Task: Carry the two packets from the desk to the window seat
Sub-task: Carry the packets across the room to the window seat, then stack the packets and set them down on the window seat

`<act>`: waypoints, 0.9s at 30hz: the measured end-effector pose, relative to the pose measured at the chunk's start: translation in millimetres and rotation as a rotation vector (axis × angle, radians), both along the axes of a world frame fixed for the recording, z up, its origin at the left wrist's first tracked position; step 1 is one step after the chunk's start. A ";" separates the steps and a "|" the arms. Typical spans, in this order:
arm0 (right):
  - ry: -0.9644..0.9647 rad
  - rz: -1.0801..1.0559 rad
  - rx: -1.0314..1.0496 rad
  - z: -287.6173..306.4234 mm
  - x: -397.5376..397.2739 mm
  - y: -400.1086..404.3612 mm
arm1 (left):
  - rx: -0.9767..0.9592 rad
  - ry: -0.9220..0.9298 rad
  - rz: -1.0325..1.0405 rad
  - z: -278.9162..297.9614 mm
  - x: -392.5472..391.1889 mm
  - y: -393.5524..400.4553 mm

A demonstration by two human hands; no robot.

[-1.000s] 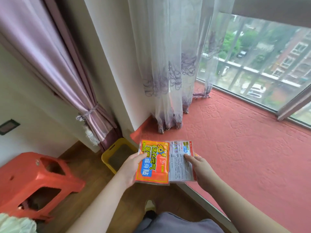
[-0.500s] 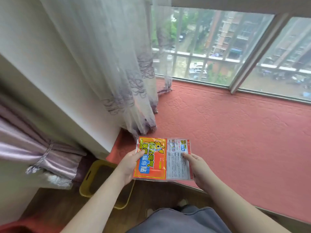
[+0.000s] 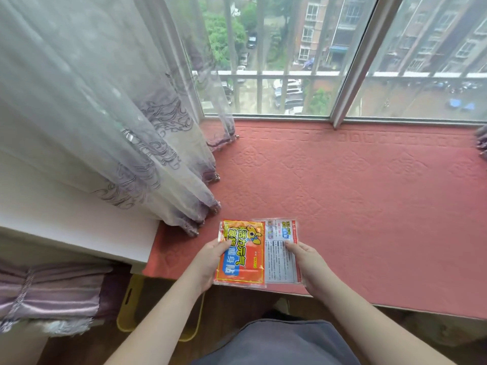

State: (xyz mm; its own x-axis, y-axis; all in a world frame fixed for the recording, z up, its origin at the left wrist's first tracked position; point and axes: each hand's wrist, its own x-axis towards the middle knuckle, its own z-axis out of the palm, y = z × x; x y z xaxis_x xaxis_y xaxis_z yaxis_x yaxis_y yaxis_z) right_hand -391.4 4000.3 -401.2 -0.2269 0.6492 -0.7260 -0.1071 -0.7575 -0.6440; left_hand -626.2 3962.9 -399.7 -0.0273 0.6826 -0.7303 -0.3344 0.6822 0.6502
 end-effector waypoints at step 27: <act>0.073 -0.111 -0.159 -88.1 -66.8 9.4 | -0.095 -0.042 -0.089 -98.0 4.7 48.4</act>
State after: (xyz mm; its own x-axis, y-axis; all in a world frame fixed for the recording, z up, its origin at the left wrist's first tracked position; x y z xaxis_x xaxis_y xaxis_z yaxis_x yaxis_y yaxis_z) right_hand -458.2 4009.7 -489.3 -0.2163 0.5521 -0.8052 -0.2379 -0.8297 -0.5050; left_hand -621.5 4011.4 -497.8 0.0626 0.6090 -0.7907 -0.2954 0.7681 0.5681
